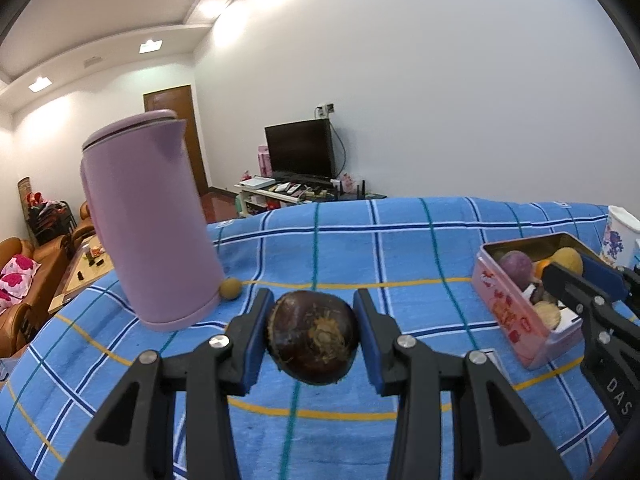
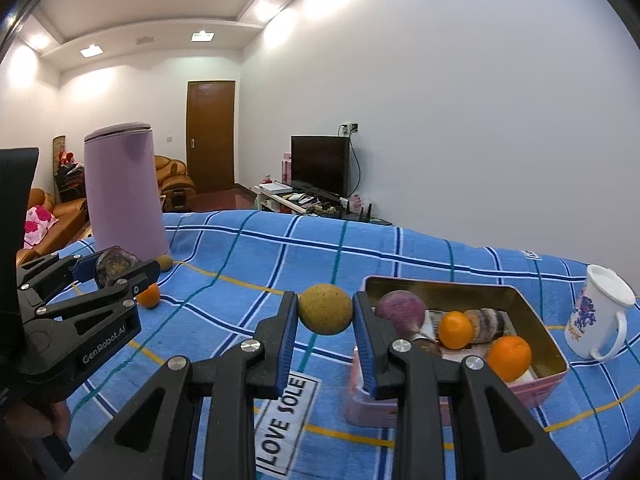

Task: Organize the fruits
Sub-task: 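Carry both held fruits over to the pink tin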

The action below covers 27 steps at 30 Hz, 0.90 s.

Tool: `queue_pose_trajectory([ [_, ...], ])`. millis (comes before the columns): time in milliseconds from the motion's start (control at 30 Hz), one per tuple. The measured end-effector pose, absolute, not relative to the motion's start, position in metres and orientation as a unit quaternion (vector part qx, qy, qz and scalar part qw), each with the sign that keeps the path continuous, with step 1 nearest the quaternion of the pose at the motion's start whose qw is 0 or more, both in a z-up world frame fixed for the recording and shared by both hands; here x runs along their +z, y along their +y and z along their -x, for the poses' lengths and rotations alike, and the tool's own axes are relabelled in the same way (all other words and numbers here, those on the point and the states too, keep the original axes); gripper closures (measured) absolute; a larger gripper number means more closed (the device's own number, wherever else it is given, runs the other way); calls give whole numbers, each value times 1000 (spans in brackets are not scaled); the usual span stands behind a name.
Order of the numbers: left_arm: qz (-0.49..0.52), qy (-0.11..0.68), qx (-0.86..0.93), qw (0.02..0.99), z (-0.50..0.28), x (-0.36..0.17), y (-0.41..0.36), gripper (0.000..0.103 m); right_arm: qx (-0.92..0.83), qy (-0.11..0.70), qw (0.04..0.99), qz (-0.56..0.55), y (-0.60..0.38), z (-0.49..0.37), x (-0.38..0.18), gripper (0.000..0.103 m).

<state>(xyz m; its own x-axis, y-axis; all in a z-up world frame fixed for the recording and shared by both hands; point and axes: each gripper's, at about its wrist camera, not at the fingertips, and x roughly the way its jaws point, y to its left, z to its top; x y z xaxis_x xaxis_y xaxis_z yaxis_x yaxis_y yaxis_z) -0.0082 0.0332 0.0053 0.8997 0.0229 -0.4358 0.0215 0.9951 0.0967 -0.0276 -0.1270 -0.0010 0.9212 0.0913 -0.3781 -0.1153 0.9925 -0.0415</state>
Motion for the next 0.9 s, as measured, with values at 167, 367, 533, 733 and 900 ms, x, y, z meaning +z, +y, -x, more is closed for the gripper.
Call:
queue_pose_trajectory([
  [167,-54,218,-9,974,8,9,17,60,44,189,981,28,-140,28,1,73],
  [367,-61,216,-24,974,8,11,-3,60,31,186,982,20,-158,29,3,73],
  [533,-66,215,-34,974,6,12,-21,60,20,183,983,14,-174,30,5,73],
  [733,-75,210,-46,974,5,14,-43,60,5,180,984,7,-193,31,8,73],
  [900,-78,208,-56,974,4,16,-58,60,-7,179,984,1,-208,30,10,73],
])
